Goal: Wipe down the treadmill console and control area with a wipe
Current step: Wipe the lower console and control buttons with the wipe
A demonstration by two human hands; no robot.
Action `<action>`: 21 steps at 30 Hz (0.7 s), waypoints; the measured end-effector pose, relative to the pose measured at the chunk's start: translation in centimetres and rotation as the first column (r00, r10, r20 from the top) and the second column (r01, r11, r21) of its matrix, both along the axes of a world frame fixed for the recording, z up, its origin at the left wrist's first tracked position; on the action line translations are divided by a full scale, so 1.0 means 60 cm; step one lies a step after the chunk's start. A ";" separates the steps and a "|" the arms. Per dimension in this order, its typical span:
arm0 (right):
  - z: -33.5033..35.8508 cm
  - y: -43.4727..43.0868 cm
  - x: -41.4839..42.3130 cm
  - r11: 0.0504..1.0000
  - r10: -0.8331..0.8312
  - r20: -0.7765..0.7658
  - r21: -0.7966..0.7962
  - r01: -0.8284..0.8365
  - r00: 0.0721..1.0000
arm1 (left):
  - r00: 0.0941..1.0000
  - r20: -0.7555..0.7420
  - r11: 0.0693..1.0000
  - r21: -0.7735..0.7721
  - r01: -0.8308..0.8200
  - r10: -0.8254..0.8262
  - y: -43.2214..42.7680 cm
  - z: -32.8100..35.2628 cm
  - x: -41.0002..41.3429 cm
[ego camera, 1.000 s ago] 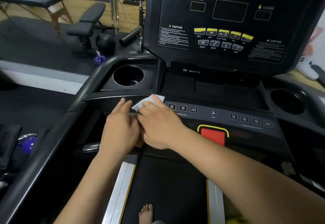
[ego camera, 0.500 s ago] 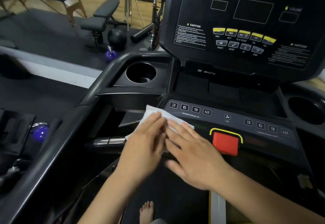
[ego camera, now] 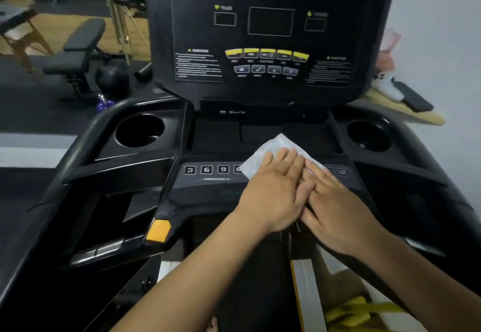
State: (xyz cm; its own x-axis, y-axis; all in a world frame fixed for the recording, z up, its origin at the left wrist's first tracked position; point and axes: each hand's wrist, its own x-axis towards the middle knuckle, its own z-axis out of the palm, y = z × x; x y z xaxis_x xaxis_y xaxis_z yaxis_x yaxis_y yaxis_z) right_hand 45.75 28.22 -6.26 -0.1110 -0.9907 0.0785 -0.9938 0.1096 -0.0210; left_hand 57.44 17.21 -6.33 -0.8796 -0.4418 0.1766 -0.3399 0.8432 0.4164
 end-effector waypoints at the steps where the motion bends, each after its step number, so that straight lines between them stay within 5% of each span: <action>1: -0.002 0.016 -0.016 0.999 -0.046 0.024 -0.024 0.046 0.999 | 0.999 0.032 0.999 -0.016 0.036 -0.036 0.010 0.003 -0.025; 8: -0.018 0.113 -0.085 0.925 -0.362 0.291 -0.007 0.381 0.885 | 0.934 0.242 0.945 -0.132 0.301 -0.264 0.067 0.021 -0.174; 13: -0.052 0.207 -0.069 0.895 -0.395 0.428 -0.019 0.445 0.813 | 0.866 0.267 0.861 -0.181 0.476 -0.422 0.129 0.000 -0.161; 17: -0.079 0.233 -0.027 0.861 -0.407 0.290 -0.196 0.469 0.866 | 0.868 0.179 0.851 -0.182 0.492 -0.463 0.142 -0.036 -0.089; 21: -0.083 0.182 0.013 0.921 -0.342 0.160 -0.137 0.364 0.926 | 0.938 0.138 0.886 -0.311 0.345 -0.317 0.097 -0.046 -0.013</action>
State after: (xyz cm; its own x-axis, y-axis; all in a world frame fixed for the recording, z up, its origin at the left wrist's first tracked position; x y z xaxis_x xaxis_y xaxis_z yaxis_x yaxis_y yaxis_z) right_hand 46.52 39.13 -11.24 -0.4716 -0.8600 0.1951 -0.8780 0.4374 -0.1945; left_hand 56.68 23.02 -9.10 -0.9818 -0.0527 0.1826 -0.0382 0.9959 0.0821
